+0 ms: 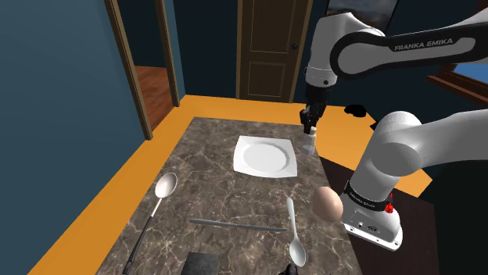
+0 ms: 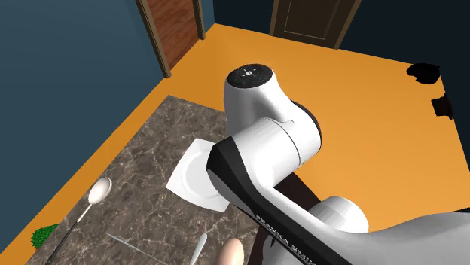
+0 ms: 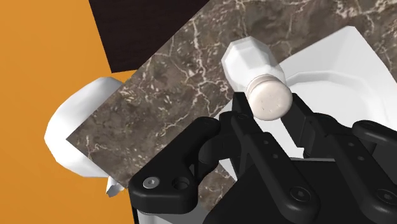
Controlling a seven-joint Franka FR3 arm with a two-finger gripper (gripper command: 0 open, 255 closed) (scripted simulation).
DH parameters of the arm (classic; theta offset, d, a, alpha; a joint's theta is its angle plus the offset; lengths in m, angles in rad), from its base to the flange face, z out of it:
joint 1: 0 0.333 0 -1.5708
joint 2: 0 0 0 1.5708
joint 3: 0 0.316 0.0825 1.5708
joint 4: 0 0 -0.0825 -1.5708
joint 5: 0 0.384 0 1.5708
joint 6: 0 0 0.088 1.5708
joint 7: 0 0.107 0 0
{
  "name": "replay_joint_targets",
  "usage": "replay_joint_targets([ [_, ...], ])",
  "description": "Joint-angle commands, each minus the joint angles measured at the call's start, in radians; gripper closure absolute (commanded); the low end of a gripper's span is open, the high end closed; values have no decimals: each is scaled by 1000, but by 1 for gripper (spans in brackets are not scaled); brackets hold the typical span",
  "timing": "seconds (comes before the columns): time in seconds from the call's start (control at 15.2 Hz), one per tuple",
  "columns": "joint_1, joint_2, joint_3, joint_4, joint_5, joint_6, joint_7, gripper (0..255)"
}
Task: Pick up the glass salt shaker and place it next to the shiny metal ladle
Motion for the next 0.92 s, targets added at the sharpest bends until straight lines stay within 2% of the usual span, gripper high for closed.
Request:
replay_joint_targets([
  [0.0,-2,-2,-3,25,-2,-27,-4,255],
  [0.86,-1,13,0,206,1,-194,-9,255],
])
